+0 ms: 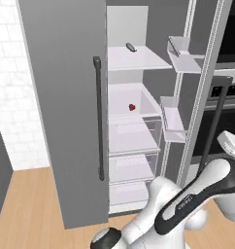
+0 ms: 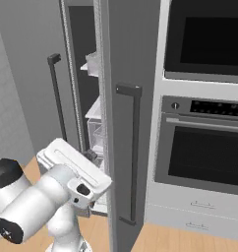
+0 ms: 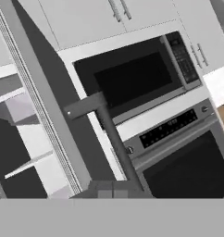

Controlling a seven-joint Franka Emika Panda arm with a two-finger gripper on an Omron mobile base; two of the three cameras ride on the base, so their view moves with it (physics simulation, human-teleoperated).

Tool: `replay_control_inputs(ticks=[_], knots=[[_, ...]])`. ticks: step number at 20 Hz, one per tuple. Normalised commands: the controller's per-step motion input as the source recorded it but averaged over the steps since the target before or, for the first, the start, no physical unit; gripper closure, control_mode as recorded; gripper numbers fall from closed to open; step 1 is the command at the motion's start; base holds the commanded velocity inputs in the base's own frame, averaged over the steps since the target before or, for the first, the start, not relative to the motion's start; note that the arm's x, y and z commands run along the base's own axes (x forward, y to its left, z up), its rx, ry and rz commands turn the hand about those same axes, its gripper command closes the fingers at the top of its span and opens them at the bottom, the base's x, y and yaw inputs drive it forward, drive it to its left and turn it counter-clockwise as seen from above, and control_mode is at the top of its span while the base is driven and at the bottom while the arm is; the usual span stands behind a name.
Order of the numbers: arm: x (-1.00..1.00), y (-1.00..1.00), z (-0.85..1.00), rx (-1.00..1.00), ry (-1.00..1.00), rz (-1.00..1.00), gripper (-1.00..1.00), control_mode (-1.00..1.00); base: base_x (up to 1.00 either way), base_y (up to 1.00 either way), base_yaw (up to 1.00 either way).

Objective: Take the strawberry from the fridge and place it on top of the pancake, located on the dining counter.

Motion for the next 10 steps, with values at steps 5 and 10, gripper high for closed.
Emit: replay_control_inputs(ticks=[5,10], knots=[[0.21,1.00,0.62,-0.06,0.45,-0.09,1.00,-1.00,0.00,0.00,0.00],[0.76,1.00,0.04,-0.24,0.11,-0.38,1.00,-1.00,0.00,0.00,0.00]])
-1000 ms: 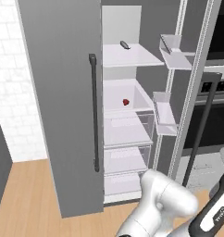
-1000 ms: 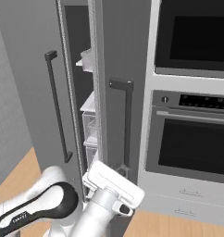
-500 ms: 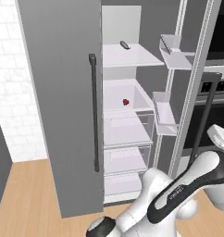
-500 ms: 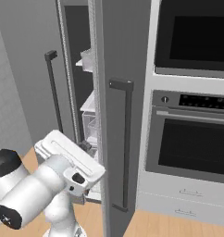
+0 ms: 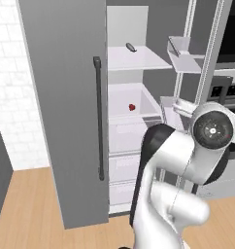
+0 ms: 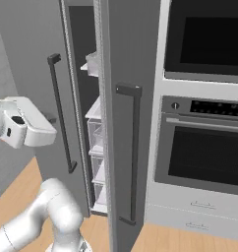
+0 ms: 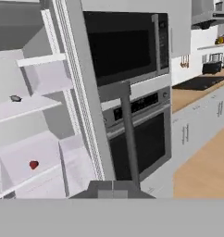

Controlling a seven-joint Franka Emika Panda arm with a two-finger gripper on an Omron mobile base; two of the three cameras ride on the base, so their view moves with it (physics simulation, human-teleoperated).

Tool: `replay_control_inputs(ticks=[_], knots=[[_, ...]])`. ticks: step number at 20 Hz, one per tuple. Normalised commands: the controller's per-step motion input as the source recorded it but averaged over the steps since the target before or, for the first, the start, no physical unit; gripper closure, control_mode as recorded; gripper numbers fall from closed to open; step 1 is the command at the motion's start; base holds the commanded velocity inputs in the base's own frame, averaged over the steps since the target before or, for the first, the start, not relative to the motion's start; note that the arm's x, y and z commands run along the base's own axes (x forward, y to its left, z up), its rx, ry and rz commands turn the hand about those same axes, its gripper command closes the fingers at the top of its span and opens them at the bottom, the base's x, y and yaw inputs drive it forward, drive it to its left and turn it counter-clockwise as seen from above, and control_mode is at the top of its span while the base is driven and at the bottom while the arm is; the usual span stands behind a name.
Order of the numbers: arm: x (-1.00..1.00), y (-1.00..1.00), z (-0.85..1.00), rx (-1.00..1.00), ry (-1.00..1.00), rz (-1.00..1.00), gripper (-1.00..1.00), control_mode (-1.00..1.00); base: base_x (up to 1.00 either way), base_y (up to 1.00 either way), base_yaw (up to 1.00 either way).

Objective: Take the strawberry from the fridge and place it on top of the pancake, located on the dining counter.

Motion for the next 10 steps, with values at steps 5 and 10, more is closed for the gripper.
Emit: replay_control_inputs(ticks=[5,10], knots=[[1.00,0.69,-0.12,-0.10,0.05,-0.28,1.00,-1.00,0.00,0.00,0.00],[0.86,0.00,-0.50,-0.05,-0.06,-0.09,1.00,-1.00,0.00,0.00,0.00]])
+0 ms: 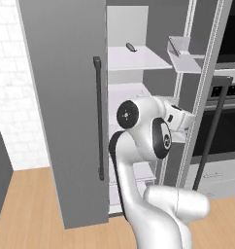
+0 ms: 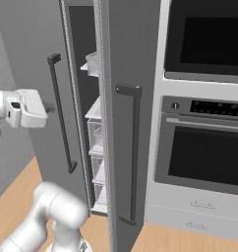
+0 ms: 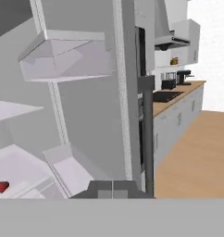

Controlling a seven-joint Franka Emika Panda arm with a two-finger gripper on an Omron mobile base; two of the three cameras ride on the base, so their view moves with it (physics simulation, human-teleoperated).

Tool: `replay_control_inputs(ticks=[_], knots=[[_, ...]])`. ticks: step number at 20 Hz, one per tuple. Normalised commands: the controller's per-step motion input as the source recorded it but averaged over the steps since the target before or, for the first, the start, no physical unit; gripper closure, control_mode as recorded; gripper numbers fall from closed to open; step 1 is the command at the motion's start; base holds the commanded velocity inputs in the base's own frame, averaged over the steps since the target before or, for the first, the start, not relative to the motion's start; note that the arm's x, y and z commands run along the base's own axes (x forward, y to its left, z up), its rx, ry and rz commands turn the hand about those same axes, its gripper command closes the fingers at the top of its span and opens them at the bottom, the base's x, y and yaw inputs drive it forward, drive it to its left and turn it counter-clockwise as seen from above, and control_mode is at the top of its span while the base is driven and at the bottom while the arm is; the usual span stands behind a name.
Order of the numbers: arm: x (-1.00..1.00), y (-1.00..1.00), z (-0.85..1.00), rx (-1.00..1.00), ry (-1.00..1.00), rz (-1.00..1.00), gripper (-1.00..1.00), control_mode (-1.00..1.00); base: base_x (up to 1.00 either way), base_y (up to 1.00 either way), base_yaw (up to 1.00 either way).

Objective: Take the strawberry from the fridge and place it on top of the pancake, located on the dining counter.

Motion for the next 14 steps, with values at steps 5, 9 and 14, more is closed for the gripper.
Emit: replay_control_inputs(ticks=[5,9,14], knots=[[0.89,-0.02,-0.22,-0.03,-0.04,-0.09,1.00,-1.00,0.00,0.00,0.00],[0.59,-0.34,0.00,0.00,0.06,-0.09,1.00,-1.00,0.00,0.00,0.00],[0.72,-0.23,-0.06,0.00,0.11,-0.09,1.00,-1.00,0.00,0.00,0.00]])
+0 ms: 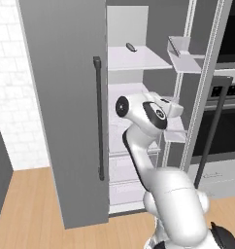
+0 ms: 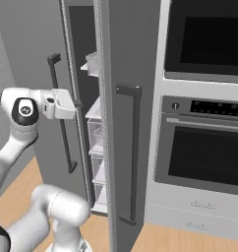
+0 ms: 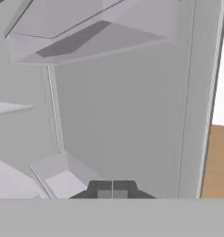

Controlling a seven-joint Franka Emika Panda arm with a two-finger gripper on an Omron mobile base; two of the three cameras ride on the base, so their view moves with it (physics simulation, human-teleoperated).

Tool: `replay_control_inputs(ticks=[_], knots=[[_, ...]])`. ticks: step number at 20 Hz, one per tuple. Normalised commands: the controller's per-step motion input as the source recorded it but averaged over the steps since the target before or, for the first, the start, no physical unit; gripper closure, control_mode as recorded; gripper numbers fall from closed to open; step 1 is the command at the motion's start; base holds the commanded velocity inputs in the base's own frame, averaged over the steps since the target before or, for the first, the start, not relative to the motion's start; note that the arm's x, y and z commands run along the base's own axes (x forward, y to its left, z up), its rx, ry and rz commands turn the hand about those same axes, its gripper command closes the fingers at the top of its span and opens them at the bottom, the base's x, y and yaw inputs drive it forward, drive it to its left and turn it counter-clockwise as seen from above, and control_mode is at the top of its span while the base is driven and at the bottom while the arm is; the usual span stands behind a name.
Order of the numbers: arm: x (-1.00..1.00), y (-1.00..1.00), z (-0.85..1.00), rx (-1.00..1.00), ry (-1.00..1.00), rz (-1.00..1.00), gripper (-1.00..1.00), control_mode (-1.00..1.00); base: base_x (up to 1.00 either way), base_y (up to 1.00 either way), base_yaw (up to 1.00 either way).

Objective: Take the strawberry from the fridge and place it on top of the pancake, located on the dining counter.

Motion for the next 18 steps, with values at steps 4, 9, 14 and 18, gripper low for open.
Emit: replay_control_inputs(ticks=[4,9,14,18], knots=[[0.74,-0.21,-0.13,-0.01,0.00,-0.06,1.00,-1.00,0.00,0.00,0.00],[0.33,-0.52,-0.15,0.00,0.00,-0.07,1.00,-1.00,0.00,0.00,0.00],[0.10,-0.60,-0.05,0.00,0.00,-0.10,1.00,-1.00,0.00,0.00,0.00],[0.06,-0.64,-0.04,0.00,0.00,-0.11,1.00,-1.00,0.00,0.00,0.00]])
